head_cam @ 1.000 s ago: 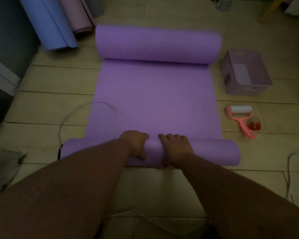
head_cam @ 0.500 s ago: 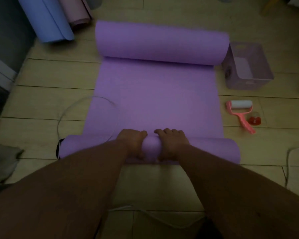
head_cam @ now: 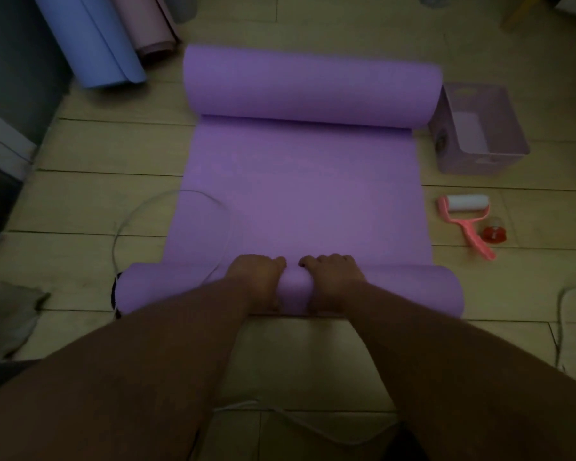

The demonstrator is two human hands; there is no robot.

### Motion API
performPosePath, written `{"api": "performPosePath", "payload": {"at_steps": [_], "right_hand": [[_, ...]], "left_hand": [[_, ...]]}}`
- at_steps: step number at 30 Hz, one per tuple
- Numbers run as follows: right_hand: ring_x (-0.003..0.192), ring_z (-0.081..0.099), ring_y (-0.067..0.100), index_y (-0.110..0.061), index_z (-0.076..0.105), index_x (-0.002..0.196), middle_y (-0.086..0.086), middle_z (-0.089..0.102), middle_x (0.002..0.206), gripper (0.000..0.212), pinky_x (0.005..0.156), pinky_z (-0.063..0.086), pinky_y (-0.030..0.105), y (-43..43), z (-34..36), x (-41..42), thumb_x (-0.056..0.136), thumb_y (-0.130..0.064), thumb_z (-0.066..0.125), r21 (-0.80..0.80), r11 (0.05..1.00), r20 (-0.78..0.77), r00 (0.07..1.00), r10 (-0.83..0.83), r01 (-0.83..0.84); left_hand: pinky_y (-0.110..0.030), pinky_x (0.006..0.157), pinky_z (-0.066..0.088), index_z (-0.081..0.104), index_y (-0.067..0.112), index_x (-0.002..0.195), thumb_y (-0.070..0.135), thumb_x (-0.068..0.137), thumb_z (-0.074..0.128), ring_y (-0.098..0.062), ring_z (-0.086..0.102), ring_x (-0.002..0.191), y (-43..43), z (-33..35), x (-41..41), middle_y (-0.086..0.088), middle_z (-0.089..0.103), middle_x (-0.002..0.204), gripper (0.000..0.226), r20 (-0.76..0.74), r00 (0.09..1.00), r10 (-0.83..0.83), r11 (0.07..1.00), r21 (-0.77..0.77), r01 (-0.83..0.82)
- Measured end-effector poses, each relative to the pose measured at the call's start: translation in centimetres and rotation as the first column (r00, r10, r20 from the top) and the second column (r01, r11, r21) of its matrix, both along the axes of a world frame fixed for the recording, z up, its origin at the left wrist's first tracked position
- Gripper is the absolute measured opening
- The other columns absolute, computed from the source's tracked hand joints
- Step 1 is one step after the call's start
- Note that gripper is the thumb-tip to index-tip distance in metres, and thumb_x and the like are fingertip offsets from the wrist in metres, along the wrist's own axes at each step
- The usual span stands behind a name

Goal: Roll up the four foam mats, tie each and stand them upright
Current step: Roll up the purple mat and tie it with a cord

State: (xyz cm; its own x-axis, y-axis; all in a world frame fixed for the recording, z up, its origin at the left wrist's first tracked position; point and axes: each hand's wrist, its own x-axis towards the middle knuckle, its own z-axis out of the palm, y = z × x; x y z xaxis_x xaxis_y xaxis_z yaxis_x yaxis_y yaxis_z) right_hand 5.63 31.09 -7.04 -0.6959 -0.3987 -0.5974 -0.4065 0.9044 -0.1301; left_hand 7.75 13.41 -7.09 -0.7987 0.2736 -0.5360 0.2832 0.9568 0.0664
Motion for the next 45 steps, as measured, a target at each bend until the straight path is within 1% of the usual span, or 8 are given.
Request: {"api": "performPosePath", "payload": {"at_steps": [3,8,16,21,26,33,39,45], "right_hand": [[0.128,0.043,0.027,-0.035,0.025,0.148,0.002,0.038,0.147,0.107,0.111,0.023,0.043,0.8,-0.8,1.4,0.058,-0.058,0.079,-0.019,0.997,-0.180,0.981,0.066,-0.071],[0.118,0.053,0.028,-0.032,0.035,0.136,0.003,0.055,0.129,0.091,0.103,0.034,0.042,0.6,-0.5,0.9,0.060,-0.058,0.079,0.047,0.999,-0.068,0.998,-0.002,0.005],[0.119,0.058,0.023,-0.030,0.047,0.134,0.002,0.058,0.134,0.085,0.096,0.045,0.033,-0.6,0.6,-1.7,0.061,-0.053,0.084,0.044,0.997,0.206,0.976,-0.066,0.058],[0.128,0.045,0.026,-0.033,0.022,0.150,0.000,0.043,0.145,0.118,0.114,0.023,0.043,0.8,-0.5,1.4,0.053,-0.069,0.079,-0.037,0.999,-0.111,0.994,0.013,-0.018],[0.122,0.046,0.029,-0.028,0.030,0.144,0.004,0.047,0.136,0.099,0.105,0.031,0.042,0.6,-1.5,2.3,0.062,-0.056,0.078,-0.004,1.000,-0.115,0.993,0.008,-0.009],[0.120,0.057,0.024,-0.030,0.051,0.131,0.001,0.060,0.130,0.072,0.100,0.044,0.034,-0.9,0.1,-2.1,0.068,-0.049,0.078,0.014,0.998,0.102,0.993,-0.057,0.056],[0.128,0.041,0.029,-0.027,0.024,0.150,0.005,0.042,0.141,0.099,0.116,0.015,0.047,0.8,-0.7,1.5,0.068,-0.063,0.066,-0.053,0.997,-0.216,0.976,0.037,-0.050],[0.114,0.056,0.028,-0.024,0.048,0.130,0.005,0.059,0.125,0.066,0.094,0.041,0.034,-0.4,-0.2,0.0,0.073,-0.046,0.073,0.005,1.000,-0.114,0.993,0.002,-0.001]], "left_hand": [[-0.033,0.089,0.046,0.050,0.027,0.126,0.059,0.067,0.074,-0.022,0.059,0.110,0.4,0.8,-2.0,0.000,0.061,0.123,0.071,0.107,0.994,-0.010,1.000,-0.017,0.012],[-0.032,0.091,0.045,0.048,0.027,0.130,0.061,0.062,0.078,-0.022,0.057,0.113,0.1,0.6,-2.5,0.000,0.059,0.129,0.082,0.242,0.970,0.016,0.998,0.053,-0.030],[-0.036,0.095,0.042,0.037,0.027,0.137,0.067,0.063,0.072,-0.026,0.056,0.113,-1.2,-0.3,1.3,-0.003,0.055,0.129,0.090,0.005,1.000,-0.019,1.000,0.014,0.018],[-0.033,0.094,0.045,0.048,0.030,0.128,0.060,0.060,0.079,-0.022,0.057,0.114,-1.1,-0.4,-1.1,0.000,0.059,0.127,0.080,0.155,0.986,0.056,0.996,0.060,-0.066],[-0.037,0.108,0.036,0.029,0.032,0.148,0.063,0.060,0.080,-0.021,0.044,0.131,-1.6,-0.2,-2.1,0.001,0.042,0.149,0.106,0.337,0.940,0.060,0.990,0.097,-0.098],[-0.037,0.104,0.035,0.028,0.027,0.147,0.067,0.063,0.072,-0.026,0.047,0.124,-2.4,-0.5,0.8,-0.003,0.045,0.141,0.103,-0.035,0.999,-0.028,0.998,0.061,0.030],[-0.033,0.094,0.045,0.049,0.030,0.130,0.052,0.065,0.079,-0.021,0.056,0.114,-1.5,0.8,-2.9,0.001,0.058,0.128,0.075,0.154,0.986,0.056,0.997,0.047,-0.064],[-0.038,0.110,0.032,0.020,0.031,0.152,0.068,0.062,0.074,-0.022,0.042,0.131,-1.4,0.1,-0.8,0.001,0.038,0.149,0.112,0.094,0.996,0.003,0.999,0.037,-0.006]]}}
